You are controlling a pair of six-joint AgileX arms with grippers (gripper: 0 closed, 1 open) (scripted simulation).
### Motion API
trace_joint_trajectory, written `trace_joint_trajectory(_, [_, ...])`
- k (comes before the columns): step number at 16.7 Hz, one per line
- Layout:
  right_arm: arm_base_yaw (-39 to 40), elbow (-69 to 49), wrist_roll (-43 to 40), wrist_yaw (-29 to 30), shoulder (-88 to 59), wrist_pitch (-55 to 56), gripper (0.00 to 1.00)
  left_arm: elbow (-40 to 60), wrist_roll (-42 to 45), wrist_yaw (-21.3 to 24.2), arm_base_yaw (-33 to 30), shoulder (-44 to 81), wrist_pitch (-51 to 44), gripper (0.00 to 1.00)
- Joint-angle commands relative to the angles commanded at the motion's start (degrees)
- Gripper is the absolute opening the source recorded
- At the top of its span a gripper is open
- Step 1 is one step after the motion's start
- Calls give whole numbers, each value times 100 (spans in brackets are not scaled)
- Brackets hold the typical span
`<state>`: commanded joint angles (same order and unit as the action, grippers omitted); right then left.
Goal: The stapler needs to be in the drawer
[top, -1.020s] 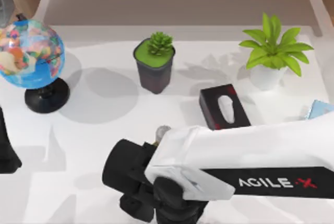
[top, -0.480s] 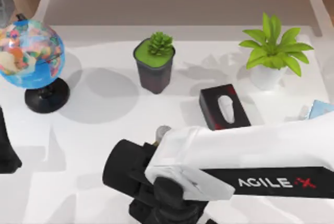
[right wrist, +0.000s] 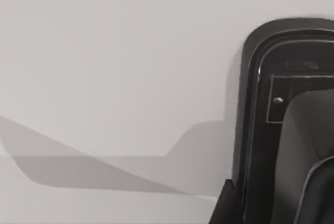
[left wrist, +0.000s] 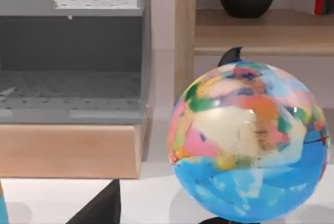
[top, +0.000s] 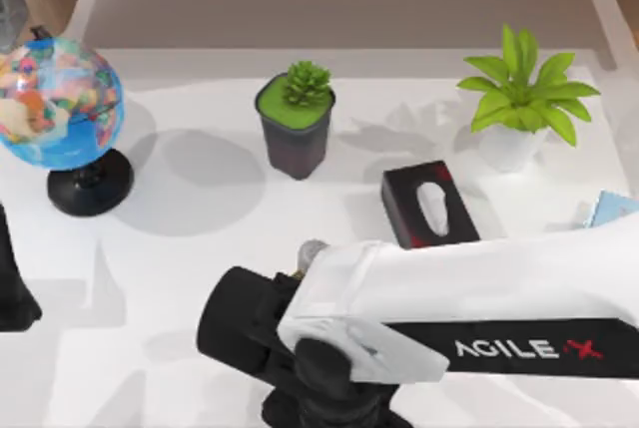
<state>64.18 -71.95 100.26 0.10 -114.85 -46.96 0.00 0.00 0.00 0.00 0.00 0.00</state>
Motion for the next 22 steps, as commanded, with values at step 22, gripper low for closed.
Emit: trace_joint_trajectory(22, [337,-236,165,61,350,-546,0,0,0,0,0,0,0,100])
